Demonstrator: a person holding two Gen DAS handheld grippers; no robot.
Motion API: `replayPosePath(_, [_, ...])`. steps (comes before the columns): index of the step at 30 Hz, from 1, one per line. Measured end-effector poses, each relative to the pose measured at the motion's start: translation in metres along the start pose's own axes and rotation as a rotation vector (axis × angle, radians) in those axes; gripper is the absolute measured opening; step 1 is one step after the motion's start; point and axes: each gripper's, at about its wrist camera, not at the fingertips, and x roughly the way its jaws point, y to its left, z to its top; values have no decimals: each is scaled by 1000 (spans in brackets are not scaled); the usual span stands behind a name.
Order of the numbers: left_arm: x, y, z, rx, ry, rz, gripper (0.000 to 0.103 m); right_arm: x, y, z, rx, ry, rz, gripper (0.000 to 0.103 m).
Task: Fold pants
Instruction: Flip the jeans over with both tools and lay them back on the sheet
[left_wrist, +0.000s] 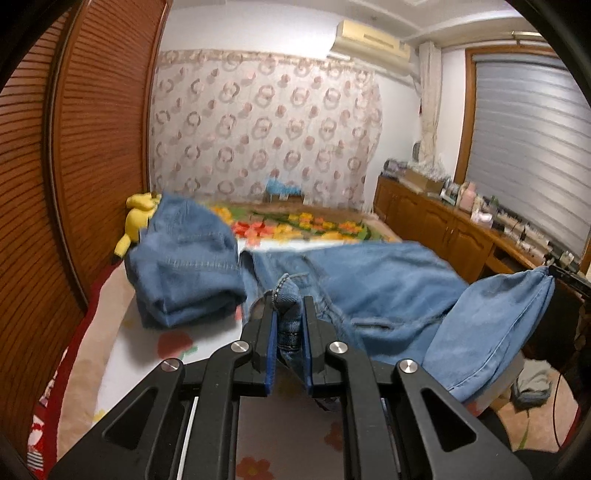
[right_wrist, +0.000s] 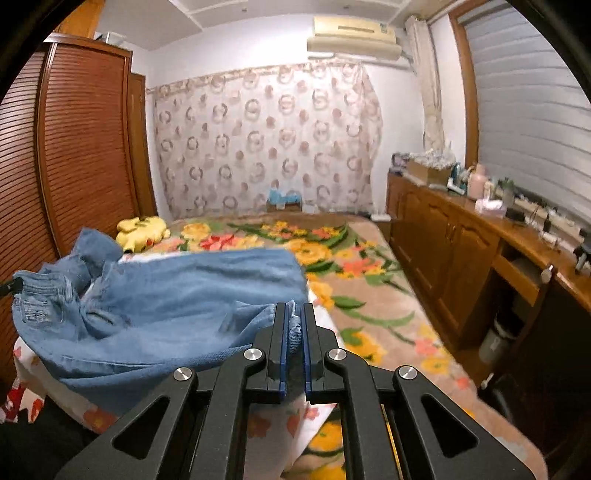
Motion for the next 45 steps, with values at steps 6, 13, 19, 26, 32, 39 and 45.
replayPosePath(6, [-29,-13,33,26,-103,-23,12,-28,-4,15,-30,-86,-33,6])
replayPosePath(13, [-65,-7,55,-3,-208,-24,11,-61,2,33,-82,-185,-70,5])
replayPosePath(19, [-74,-5,64,6,-236,-24,11,-60,15,33,-125,-227,-81,5])
replayPosePath(26, [-22,-4,54,25,-129,-2,11,-7,13,26,-142,-154,-69,5])
replayPosePath(32, [24,-3,50,38,-61,26,11,40,7,27,-131,-79,-63,5])
replayPosePath(39, [67,0,63,42,-19,48,11,70,1,68,-129,-39,-69,5])
replayPosePath(45, [110,1,80,50,12,61,11,110,6,102,-149,-40,-84,5])
